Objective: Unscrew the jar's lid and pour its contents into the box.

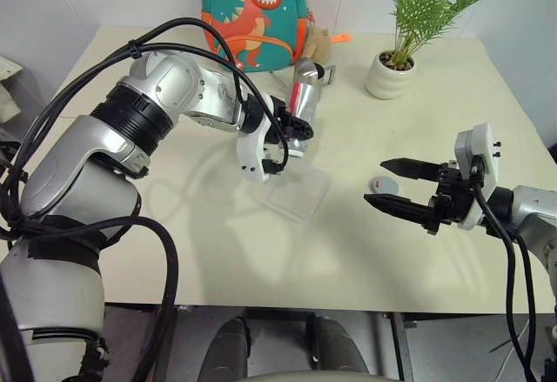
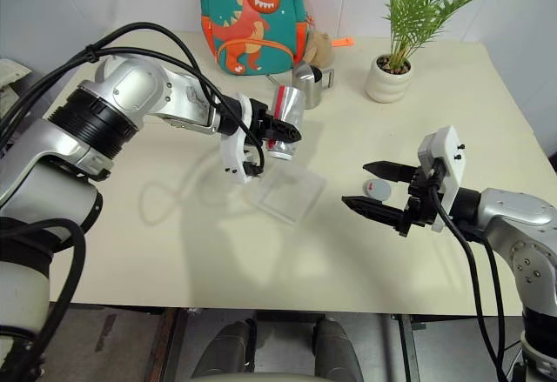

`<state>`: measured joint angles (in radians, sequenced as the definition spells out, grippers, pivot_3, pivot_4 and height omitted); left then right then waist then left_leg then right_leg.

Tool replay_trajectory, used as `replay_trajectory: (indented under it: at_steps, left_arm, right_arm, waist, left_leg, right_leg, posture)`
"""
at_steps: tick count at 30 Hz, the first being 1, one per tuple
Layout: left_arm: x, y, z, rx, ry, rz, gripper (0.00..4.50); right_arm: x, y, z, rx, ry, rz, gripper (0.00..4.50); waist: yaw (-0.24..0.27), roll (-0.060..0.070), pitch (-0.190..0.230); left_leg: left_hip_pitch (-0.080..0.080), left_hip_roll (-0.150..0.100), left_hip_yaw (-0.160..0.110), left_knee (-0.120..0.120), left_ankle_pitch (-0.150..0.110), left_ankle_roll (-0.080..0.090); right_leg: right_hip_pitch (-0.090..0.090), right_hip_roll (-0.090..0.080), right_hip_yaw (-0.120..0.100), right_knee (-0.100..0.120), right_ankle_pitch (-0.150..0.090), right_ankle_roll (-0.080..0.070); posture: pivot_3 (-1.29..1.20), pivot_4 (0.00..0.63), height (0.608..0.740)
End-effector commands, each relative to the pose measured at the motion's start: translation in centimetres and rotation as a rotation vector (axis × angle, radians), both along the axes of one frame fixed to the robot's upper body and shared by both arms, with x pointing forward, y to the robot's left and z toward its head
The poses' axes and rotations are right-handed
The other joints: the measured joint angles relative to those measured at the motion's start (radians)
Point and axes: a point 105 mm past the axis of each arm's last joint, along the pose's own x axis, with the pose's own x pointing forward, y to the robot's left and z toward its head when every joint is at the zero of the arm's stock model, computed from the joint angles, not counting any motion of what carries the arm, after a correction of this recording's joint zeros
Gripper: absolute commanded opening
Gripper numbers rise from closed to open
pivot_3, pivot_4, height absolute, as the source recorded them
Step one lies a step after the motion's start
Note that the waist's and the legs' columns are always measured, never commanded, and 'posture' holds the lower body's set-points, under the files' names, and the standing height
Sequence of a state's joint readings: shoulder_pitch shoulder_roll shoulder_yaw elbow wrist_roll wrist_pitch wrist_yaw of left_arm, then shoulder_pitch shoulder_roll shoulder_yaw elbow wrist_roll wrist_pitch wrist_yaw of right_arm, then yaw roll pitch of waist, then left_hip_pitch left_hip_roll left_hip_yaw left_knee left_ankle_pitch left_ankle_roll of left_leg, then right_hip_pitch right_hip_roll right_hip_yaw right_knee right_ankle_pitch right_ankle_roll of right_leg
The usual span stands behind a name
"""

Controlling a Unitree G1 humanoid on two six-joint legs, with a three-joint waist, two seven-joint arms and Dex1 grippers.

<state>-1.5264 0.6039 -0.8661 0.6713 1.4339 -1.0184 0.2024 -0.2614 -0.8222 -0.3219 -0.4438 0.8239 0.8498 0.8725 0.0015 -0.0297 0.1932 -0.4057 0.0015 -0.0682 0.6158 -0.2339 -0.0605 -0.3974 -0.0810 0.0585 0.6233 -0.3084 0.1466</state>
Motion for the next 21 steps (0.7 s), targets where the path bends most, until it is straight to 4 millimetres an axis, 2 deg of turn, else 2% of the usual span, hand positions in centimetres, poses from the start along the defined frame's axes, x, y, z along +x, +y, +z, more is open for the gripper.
replay_trajectory:
  at_steps: [1, 5, 9, 14, 18, 21]
  left_arm:
    - [-1.0, -1.6, 2.3, -0.057, -0.065, -0.078, 1.98]
    - [-2.5, -2.4, 2.2, -0.123, -0.062, -0.169, 1.98]
    - [-2.5, -2.4, 2.2, -0.175, -0.065, -0.185, 1.98]
    - [-1.8, -2.1, 2.7, -0.199, -0.094, -0.163, 1.98]
    - [-1.3, -1.7, 2.7, -0.269, -0.016, -0.108, 1.98]
    - [0.0, -0.8, 3.0, -0.391, 0.108, 0.019, 1.98]
  right_arm:
    - [-0.5, 0.3, 0.9, 0.010, -0.056, 0.014, 4.49]
    - [-0.5, 0.1, 0.8, 0.013, -0.066, -0.009, 4.49]
    - [-0.4, 0.0, 0.8, 0.014, -0.075, -0.020, 4.49]
    - [-0.2, 0.0, 0.8, 0.013, -0.085, -0.034, 4.49]
    - [0.0, -0.2, 0.8, 0.007, -0.090, -0.042, 4.49]
    - [0.0, -0.2, 0.8, 0.000, -0.091, -0.041, 4.49]
  waist:
    - [0.000, 0.000, 0.000]
    - [0.001, 0.000, 0.000]
    - [0.000, 0.000, 0.000]
    - [0.000, 0.000, 0.000]
    - [0.000, 0.000, 0.000]
    - [0.000, 0.000, 0.000]
  left_leg:
    - [0.000, 0.000, 0.000, 0.000, 0.000, 0.000]
    - [0.000, 0.000, 0.000, 0.000, 0.000, 0.000]
    - [0.000, 0.000, 0.000, 0.002, 0.000, 0.000]
    - [0.000, 0.000, 0.000, 0.006, 0.000, 0.000]
    - [0.000, 0.000, 0.000, 0.008, 0.000, 0.000]
    - [0.000, -0.001, 0.000, 0.009, 0.000, 0.000]
  right_leg:
    - [0.000, 0.000, 0.000, 0.000, 0.000, 0.000]
    - [0.000, 0.000, 0.000, 0.002, 0.000, 0.000]
    - [0.000, 0.000, 0.000, 0.003, 0.000, 0.000]
    - [0.001, 0.000, 0.001, 0.004, 0.000, 0.000]
    - [0.002, 0.000, 0.001, 0.004, 0.001, 0.001]
    - [0.002, 0.000, 0.001, 0.005, 0.001, 0.001]
  posture:
    - [0.00, 0.150, 0.740]
    - [0.00, 0.150, 0.740]
    - [0.00, 0.150, 0.740]
    - [0.00, 0.150, 0.740]
    - [0.00, 0.150, 0.740]
    - [0.00, 0.150, 0.740]
